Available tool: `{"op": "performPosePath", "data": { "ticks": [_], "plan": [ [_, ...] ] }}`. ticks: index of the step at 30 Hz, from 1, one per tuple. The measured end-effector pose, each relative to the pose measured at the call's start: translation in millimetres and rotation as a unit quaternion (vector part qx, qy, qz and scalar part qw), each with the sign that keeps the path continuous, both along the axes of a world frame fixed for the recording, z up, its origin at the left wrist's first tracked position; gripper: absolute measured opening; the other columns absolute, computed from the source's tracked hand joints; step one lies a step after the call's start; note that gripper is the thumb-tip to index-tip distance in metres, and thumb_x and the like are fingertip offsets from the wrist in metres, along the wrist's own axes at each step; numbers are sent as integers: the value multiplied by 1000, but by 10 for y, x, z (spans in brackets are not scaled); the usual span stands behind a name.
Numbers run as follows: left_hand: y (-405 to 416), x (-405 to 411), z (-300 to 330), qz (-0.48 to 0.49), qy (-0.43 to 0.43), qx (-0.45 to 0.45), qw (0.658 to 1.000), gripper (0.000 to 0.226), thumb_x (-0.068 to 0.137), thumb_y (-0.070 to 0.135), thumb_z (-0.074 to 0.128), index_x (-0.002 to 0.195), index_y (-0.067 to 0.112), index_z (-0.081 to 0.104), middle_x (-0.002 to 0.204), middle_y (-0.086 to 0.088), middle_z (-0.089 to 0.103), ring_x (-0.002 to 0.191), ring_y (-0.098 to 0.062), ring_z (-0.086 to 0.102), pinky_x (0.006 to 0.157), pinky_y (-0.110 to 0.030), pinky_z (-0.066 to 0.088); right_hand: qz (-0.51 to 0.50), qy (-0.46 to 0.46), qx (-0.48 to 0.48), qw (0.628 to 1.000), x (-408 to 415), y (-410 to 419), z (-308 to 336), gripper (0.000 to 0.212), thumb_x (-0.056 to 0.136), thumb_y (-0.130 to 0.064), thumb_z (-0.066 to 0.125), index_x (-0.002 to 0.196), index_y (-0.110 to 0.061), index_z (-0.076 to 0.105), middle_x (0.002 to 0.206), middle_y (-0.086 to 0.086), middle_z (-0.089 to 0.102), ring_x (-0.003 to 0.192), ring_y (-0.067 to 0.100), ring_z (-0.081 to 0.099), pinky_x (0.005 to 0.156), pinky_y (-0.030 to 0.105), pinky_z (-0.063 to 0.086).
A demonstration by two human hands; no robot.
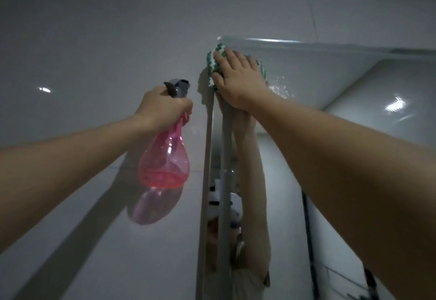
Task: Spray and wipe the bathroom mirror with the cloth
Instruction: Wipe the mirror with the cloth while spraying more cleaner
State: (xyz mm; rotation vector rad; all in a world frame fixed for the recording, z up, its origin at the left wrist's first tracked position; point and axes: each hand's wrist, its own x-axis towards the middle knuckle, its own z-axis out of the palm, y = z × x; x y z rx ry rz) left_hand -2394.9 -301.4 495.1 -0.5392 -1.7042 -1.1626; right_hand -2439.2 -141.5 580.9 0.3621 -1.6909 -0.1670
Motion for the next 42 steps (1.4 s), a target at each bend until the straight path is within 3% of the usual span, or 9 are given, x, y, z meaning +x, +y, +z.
{"op": "performPosePath", "data": {
  "ticks": [6,9,12,16,21,29,34,38,42],
  "plan": [
    [124,60,-548,13,-10,3,1000,3,76,20,67,74,20,64,86,-21,70,87,-41,67,85,-58,52,20,3,20,1000,-35,59,-861,55,102,-41,21,152,-23,9,159,5,5,146,22,4,116,39,-3],
    [209,73,-845,1,-21,21,1000,17,54,37,68,66,25,69,79,-20,70,81,-43,67,80,-60,53,23,-17,36,999,-15,123,-1255,55,102,-41,22,152,-24,6,159,5,2,146,22,0,114,36,-11],
    [271,96,-985,14,-47,14,999,33,46,34,67,69,10,71,75,-19,71,75,-38,68,77,-57,54,4,-32,57,998,18,235,-1545,55,102,-42,20,152,-24,3,160,5,0,146,22,-4,113,36,-15],
    [320,108,-969,34,-39,-7,999,25,69,19,72,80,-3,69,81,-21,70,66,-29,65,65,-38,54,4,-46,109,993,35,413,-1503,57,99,-45,18,151,-26,7,159,3,6,146,21,4,115,37,-7],
    [369,115,-543,38,0,-42,998,19,84,8,63,84,-10,65,76,-18,63,45,-7,55,39,-14,41,-19,-41,-18,999,51,748,-953,55,102,-43,17,152,-26,-1,159,2,-2,146,19,-2,115,37,-9],
    [351,-47,251,65,66,-85,992,40,71,30,64,80,-10,62,84,-27,66,65,-31,59,65,-41,52,-1,3,-158,987,-42,919,146,56,101,-40,22,152,-17,12,158,10,12,144,27,10,116,42,2],
    [275,53,522,21,96,-59,993,13,83,9,59,85,-3,63,88,-21,68,80,-35,67,54,-28,56,-20,12,-194,981,-43,675,530,56,102,-38,18,152,-14,9,158,12,7,145,29,7,116,42,1],
    [172,141,454,30,111,-72,991,7,87,9,58,80,12,60,92,-16,67,86,-28,67,81,-43,56,-21,50,-171,984,-53,420,423,54,102,-37,20,151,-15,13,157,13,12,144,28,10,115,42,1],
    [138,161,227,16,77,-59,995,11,85,7,60,89,17,59,93,-13,68,87,-26,67,87,-46,53,7,39,-80,996,-12,102,65,55,102,-38,18,152,-19,7,159,9,8,146,25,5,116,42,-2]
  ]
}}
